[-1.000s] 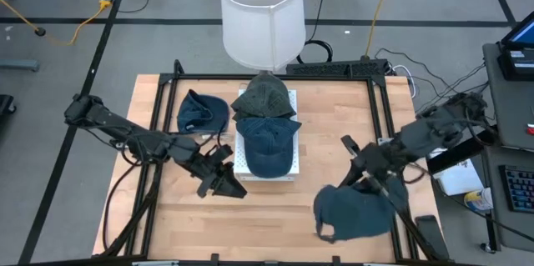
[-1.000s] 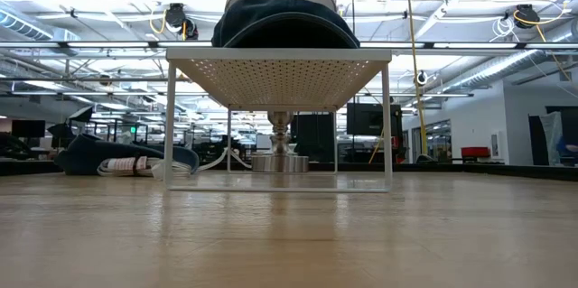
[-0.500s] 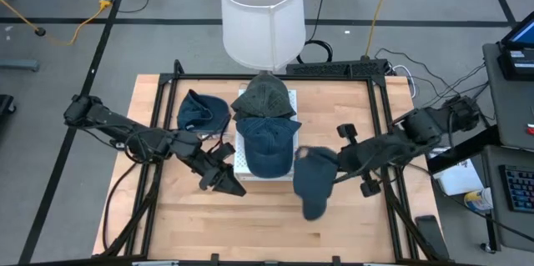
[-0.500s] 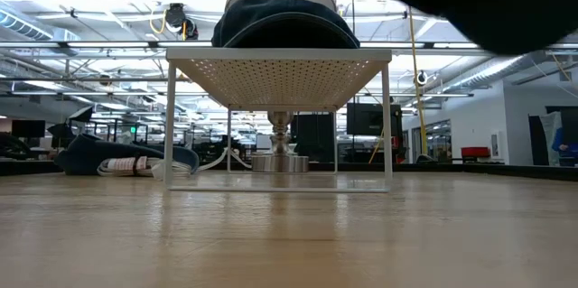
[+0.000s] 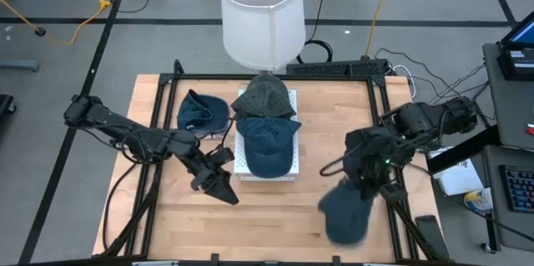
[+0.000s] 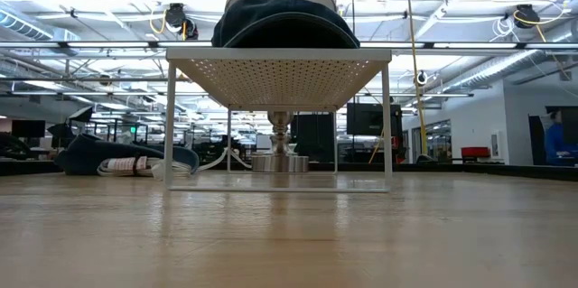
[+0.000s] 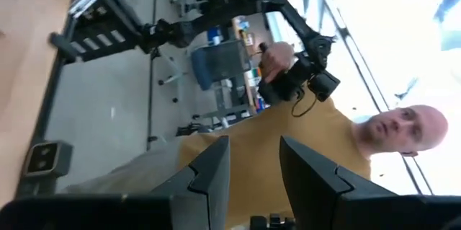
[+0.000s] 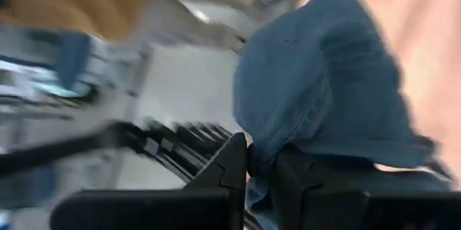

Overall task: Pick & Place hat
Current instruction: Stack the bottom blue cap on the blue cap on the shelf, then stack the blue cap on the blue cap on the shelf

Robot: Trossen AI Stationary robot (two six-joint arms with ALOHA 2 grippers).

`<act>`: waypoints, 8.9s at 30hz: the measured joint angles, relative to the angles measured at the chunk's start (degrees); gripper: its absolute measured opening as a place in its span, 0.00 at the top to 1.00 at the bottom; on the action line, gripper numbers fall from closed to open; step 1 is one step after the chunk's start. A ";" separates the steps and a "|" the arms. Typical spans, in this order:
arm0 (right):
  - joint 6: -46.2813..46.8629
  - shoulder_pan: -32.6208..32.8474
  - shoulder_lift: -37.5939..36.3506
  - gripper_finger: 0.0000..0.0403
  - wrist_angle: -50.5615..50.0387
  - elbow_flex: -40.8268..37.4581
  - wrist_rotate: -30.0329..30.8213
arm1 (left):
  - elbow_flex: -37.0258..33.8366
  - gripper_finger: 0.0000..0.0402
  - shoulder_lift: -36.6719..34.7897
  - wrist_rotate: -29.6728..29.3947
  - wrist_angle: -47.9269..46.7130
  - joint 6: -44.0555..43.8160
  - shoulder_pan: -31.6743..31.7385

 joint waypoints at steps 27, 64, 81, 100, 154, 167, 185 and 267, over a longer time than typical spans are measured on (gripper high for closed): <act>12.33 -18.97 12.29 0.94 42.91 0.00 -5.29 | -0.02 0.69 -21.94 -20.82 -14.00 41.65 -0.01; -21.95 -28.33 19.95 0.94 7.72 25.62 8.19 | -0.03 0.69 -24.48 -26.42 -17.25 40.86 0.00; -33.63 -27.54 25.19 0.94 8.78 25.68 16.71 | -0.04 0.69 -24.48 -42.53 -18.65 40.93 0.09; -36.52 -27.35 27.26 0.92 15.78 25.09 32.78 | -0.04 0.69 -24.48 -42.77 -19.74 39.15 0.07; -35.33 -13.88 22.73 0.46 39.19 6.48 50.69 | -0.03 0.69 -24.46 -37.65 -18.45 37.33 0.04; -42.72 -14.43 22.28 0.47 59.98 -14.54 54.37 | -0.04 0.69 -24.46 -37.66 -17.50 35.66 0.04; -38.01 -11.34 7.42 0.46 60.46 -14.53 56.56 | -0.02 0.69 -24.48 -39.03 -18.11 46.84 0.05; -47.74 -12.74 -1.44 0.45 53.98 -14.51 52.12 | -2.14 0.69 3.67 -56.06 -88.40 55.66 7.86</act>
